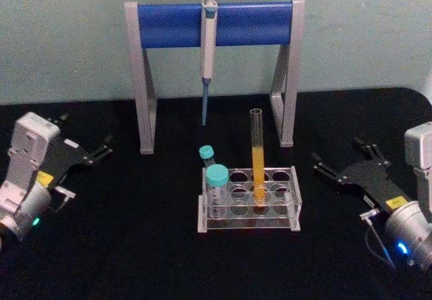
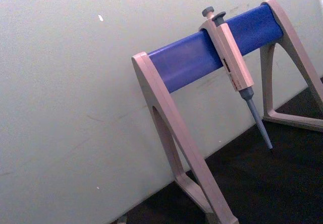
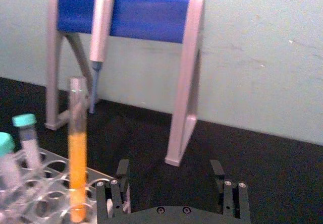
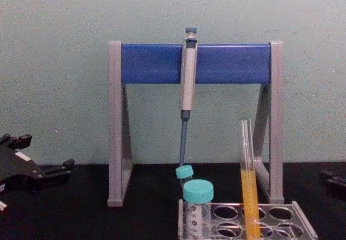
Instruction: Pick up the test tube from the test tube rack, shake it, then place it back into the test tube rack.
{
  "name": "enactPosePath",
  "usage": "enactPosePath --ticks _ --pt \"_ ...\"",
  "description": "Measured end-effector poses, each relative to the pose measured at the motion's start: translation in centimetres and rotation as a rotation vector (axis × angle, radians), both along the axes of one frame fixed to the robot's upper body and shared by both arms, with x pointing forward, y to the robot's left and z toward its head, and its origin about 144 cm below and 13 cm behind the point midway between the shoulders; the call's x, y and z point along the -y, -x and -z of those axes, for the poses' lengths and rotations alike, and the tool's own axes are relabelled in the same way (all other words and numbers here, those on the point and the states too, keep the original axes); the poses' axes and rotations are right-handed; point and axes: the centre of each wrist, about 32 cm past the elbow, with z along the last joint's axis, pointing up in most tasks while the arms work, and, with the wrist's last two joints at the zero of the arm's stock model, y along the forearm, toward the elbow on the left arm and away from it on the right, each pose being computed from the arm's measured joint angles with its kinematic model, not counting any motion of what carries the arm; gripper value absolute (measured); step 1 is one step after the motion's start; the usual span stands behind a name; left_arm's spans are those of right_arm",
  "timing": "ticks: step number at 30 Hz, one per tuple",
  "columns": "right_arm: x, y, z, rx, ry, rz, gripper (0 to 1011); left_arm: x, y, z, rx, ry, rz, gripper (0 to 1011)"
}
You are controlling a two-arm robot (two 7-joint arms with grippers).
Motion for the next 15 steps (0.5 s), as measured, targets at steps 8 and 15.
enactPosePath --ticks 8,15 --pt "-0.6 -0.8 1.7 -0.042 0.011 0.056 1000 0.0 0.0 0.0 0.000 0.000 0.000 1001" --pt "-1.0 -1.2 2.6 -0.084 0.003 0.070 1000 0.0 0.0 0.0 0.000 0.000 0.000 1001"
